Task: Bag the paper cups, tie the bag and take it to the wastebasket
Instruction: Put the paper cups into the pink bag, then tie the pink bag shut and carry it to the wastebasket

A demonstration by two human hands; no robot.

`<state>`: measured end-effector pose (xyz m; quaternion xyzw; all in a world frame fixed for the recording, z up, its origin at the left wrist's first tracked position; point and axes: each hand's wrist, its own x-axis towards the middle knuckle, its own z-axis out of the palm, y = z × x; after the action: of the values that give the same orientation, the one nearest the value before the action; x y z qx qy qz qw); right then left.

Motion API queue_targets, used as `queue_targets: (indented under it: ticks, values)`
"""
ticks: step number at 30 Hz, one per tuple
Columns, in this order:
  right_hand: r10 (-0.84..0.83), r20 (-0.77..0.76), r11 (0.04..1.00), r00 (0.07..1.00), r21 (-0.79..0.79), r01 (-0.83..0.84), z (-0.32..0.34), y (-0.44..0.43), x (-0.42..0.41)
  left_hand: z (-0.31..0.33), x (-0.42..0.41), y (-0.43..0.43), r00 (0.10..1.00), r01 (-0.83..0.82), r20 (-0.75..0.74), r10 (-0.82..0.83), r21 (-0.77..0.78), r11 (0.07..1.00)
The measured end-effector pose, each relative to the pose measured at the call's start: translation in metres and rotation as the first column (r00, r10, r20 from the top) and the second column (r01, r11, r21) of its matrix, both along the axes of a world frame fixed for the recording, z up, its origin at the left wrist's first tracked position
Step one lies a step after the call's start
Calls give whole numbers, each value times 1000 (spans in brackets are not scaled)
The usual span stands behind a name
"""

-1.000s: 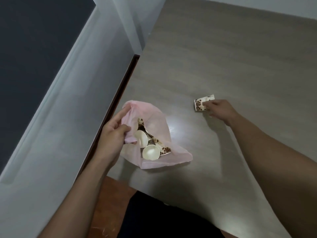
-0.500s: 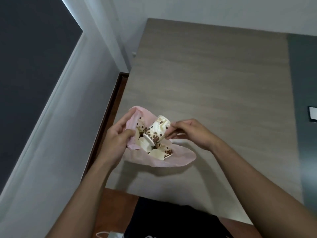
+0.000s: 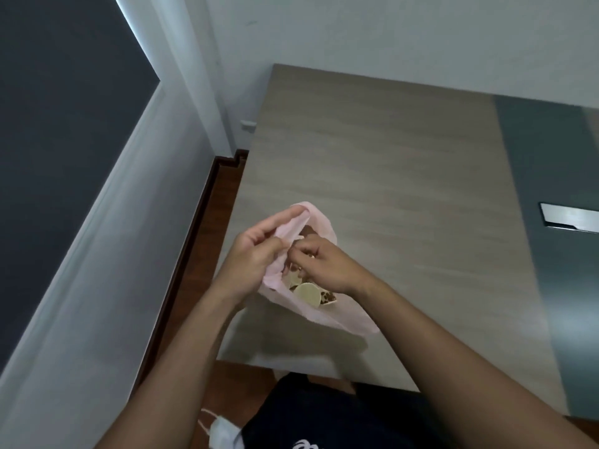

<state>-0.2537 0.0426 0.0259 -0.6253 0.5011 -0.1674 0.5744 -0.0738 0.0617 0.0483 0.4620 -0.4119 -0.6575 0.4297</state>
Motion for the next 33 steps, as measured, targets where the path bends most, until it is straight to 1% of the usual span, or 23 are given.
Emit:
queue_targets:
  ticks: [1,3,4,5,6,7,8,9,10,11,13,15,17,18,19,20,23,24,27,31,33]
  values:
    - [-47,6,998,999,-32,47,3,-2,0,3,1,-1,999,3,-52,-3,6,1000]
    - [-153,6,983,988,-102,153,8,-8,2,11,5,1,992,-50,-113,49,-11,999]
    - [-195,-38,973,980,-135,188,10,-12,2,13,8,1,990,-89,-110,85,-31,996]
    - [-229,-126,963,965,-175,206,10,-17,0,14,11,1,989,-122,-91,117,-52,991]
    - [-252,-247,957,936,-206,203,10,-21,-2,13,14,0,987,-151,-61,146,-73,986]
    - [-241,-384,964,892,-202,173,9,-24,-6,11,17,-1,984,-177,-24,176,-98,979]
    - [-193,-512,979,837,-155,131,7,-27,-11,9,20,-1,978,-203,15,206,-127,971]
    - [-123,-621,992,774,-78,95,6,-29,-17,9,23,0,970,-228,53,239,-155,961]
    - [-58,-693,997,719,-9,72,5,-32,-23,9,25,1,957,-250,104,271,-178,952]
    - [-14,-743,997,669,38,62,1,-33,-29,9,27,3,939,-267,169,301,-196,944]
    - [40,-832,995,554,82,51,-2,-35,-40,9,30,5,879,-299,304,367,-249,921]
    - [94,-892,992,442,120,30,-2,-33,-49,4,35,3,806,-343,392,443,-301,890]
    - [115,-940,990,322,133,36,0,-29,-61,2,42,-1,756,-390,423,500,-322,863]
    - [110,-955,991,276,128,47,0,-26,-69,2,45,-4,756,-405,419,503,-304,862]
    - [104,-962,991,251,122,59,0,-25,-77,1,50,-8,773,-417,400,492,-263,870]
    - [89,-967,991,240,110,75,1,-24,-85,2,54,-12,798,-432,366,478,-205,878]
    - [18,-977,994,213,41,103,7,-23,-101,5,66,-26,879,-446,188,438,-2,895]
    - [-15,-980,994,198,7,109,9,-24,-104,5,68,-30,894,-424,171,413,31,905]
    - [-103,-977,992,185,-86,94,12,-25,-111,0,72,-39,922,-362,176,345,73,929]
    - [-201,-961,979,190,-192,64,1,-20,-118,-13,74,-40,916,-375,187,354,95,922]
    - [-240,-950,970,199,-232,67,-6,-17,-123,-15,75,-38,926,-351,187,328,110,930]
